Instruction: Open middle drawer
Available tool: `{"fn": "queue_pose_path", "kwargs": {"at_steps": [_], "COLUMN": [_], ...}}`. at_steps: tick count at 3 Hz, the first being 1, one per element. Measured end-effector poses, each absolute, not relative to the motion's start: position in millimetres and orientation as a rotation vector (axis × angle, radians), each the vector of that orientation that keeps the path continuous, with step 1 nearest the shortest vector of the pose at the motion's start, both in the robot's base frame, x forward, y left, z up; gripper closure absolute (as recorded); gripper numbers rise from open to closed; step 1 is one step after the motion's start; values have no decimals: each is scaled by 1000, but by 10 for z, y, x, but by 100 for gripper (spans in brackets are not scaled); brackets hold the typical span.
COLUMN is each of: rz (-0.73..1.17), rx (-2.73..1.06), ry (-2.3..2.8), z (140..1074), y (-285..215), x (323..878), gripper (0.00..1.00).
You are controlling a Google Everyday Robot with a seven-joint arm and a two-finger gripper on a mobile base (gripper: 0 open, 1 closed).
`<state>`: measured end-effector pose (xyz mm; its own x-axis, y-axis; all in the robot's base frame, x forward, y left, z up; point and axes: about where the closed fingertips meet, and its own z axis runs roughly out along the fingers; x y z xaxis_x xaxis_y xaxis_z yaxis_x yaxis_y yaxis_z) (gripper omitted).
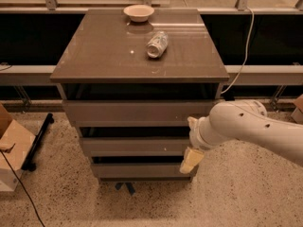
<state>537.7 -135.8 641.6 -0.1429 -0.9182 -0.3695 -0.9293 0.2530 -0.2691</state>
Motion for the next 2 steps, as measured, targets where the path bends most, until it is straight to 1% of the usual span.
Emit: {"fn": "queue_pose_path", "kwargs": {"at_steps": [2], "rz": [119], "rx": [-1588], "ry": [2062], "z": [5923], "y": [-1153], "x": [5698], "gripper": [0]}}
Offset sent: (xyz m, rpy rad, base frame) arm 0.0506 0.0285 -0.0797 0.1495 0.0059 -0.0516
